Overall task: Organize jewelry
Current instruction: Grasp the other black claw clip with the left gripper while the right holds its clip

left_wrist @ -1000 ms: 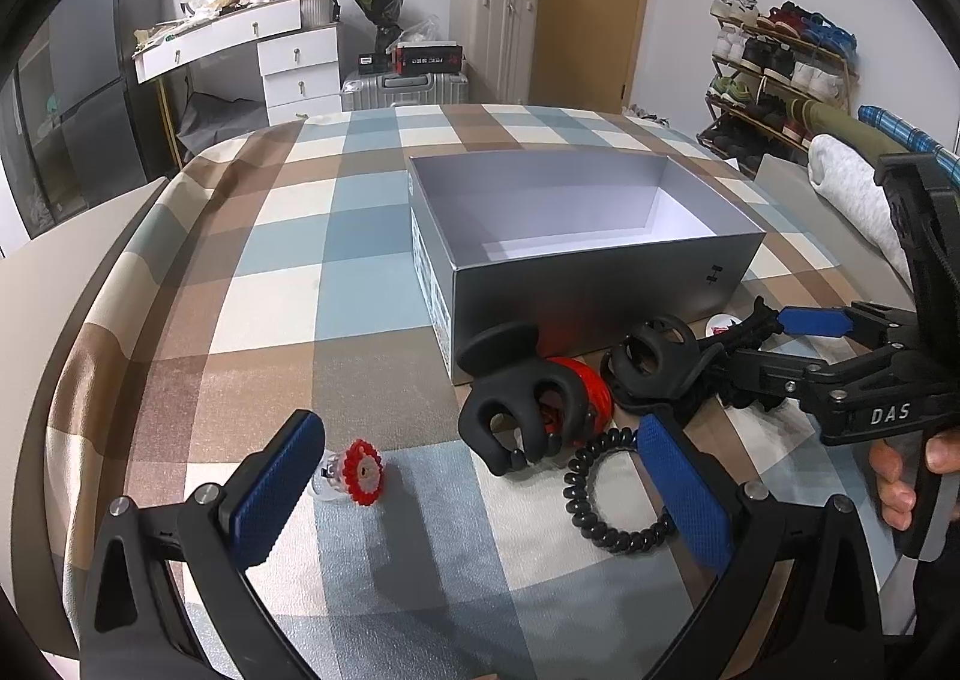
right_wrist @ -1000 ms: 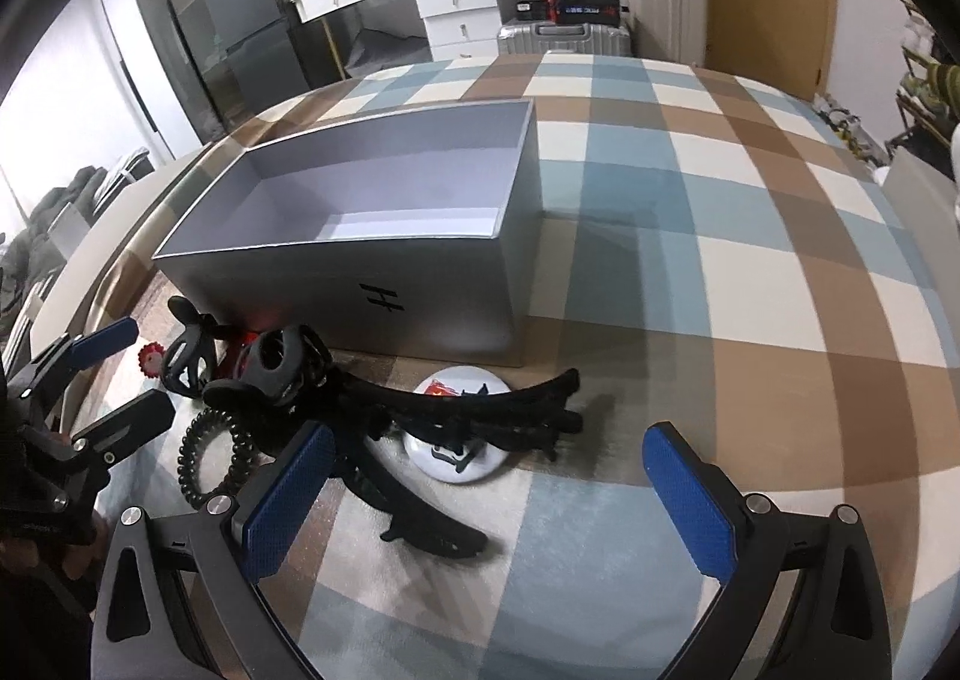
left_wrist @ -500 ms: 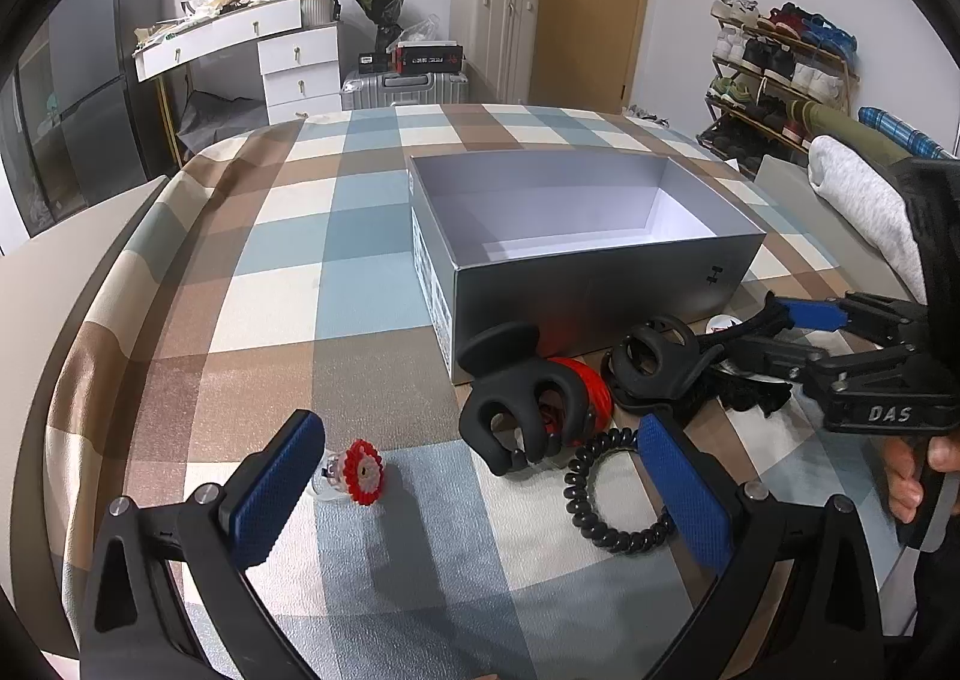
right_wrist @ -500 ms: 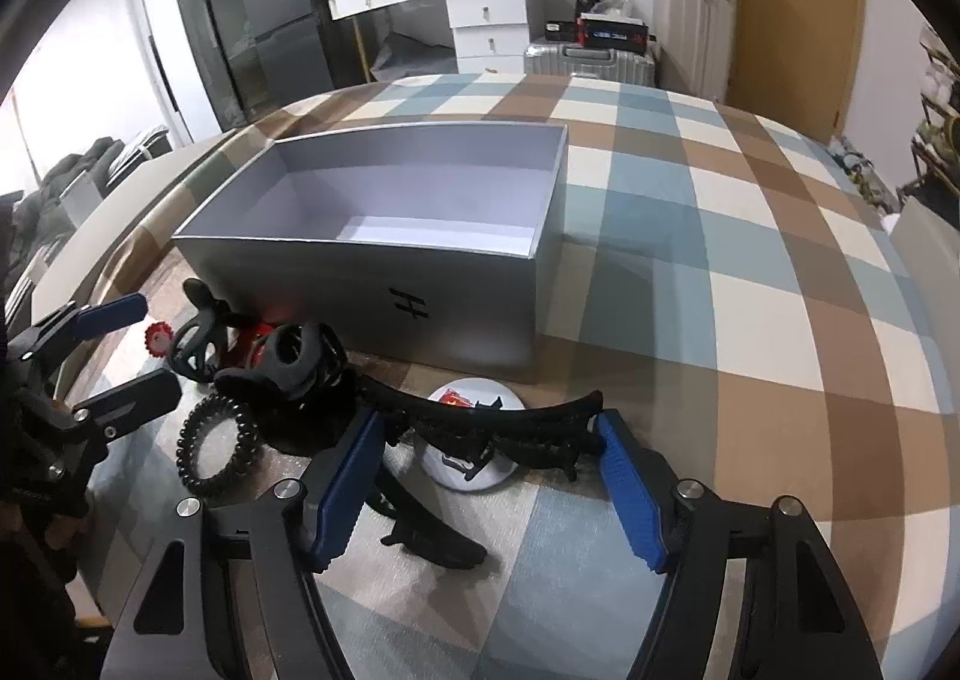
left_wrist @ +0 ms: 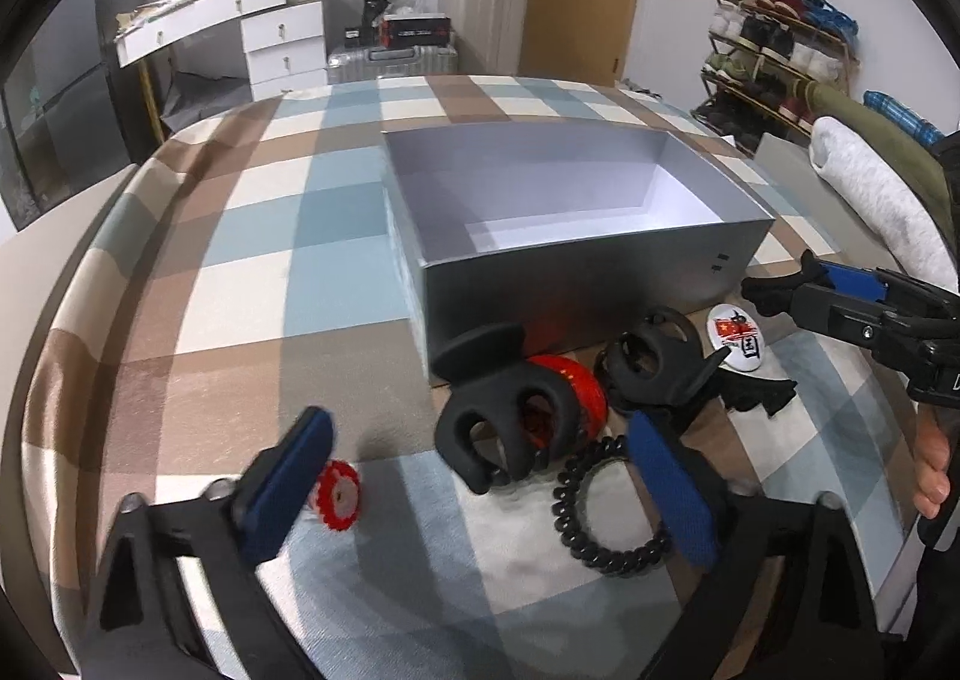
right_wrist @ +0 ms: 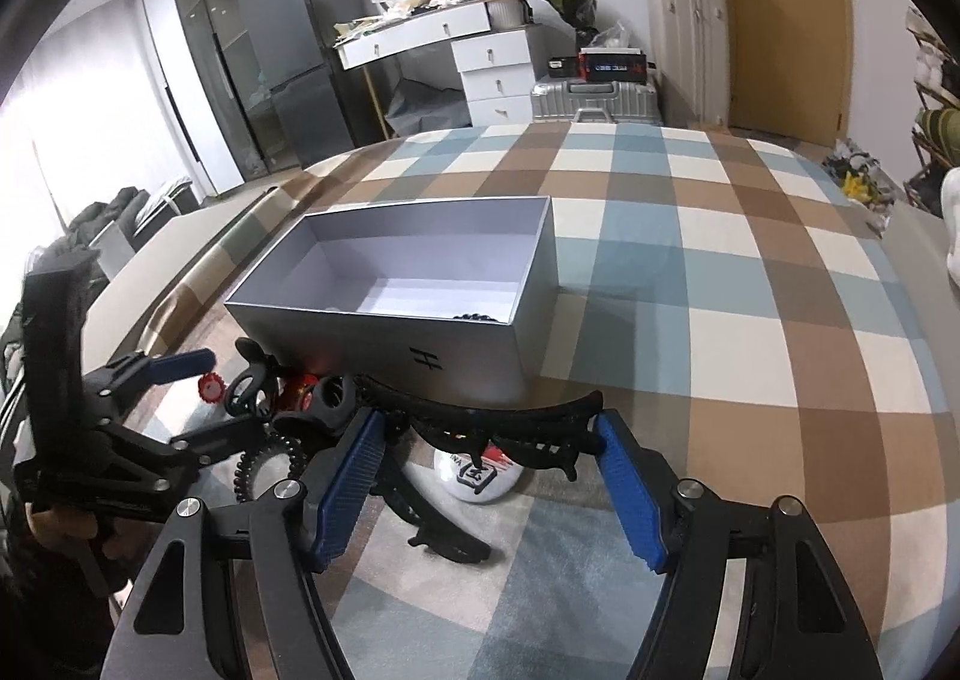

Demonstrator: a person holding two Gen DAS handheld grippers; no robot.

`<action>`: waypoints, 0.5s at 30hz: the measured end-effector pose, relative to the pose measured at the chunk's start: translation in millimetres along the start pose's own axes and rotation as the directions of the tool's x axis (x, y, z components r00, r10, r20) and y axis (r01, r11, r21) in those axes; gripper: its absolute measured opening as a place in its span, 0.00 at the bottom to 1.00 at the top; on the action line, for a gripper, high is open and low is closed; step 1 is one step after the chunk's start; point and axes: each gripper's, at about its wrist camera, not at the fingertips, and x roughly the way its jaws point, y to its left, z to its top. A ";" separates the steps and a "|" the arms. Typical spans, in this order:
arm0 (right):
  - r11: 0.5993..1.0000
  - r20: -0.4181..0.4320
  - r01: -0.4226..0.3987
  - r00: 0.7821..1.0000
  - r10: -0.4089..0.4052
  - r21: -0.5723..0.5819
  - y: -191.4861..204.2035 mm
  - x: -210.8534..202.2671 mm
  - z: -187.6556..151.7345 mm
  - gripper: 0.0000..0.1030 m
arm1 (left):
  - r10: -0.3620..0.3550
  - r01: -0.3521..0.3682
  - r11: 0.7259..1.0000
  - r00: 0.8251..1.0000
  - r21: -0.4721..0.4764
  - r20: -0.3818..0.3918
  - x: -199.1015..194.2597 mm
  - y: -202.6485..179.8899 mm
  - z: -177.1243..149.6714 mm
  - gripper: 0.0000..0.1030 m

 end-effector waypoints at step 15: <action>1.000 0.033 -0.025 0.999 0.025 -0.015 6.5 -10.0 1.0 0.69 | -0.080 0.078 0.997 0.994 0.026 0.069 -19.3 -7.2 -3.4 0.41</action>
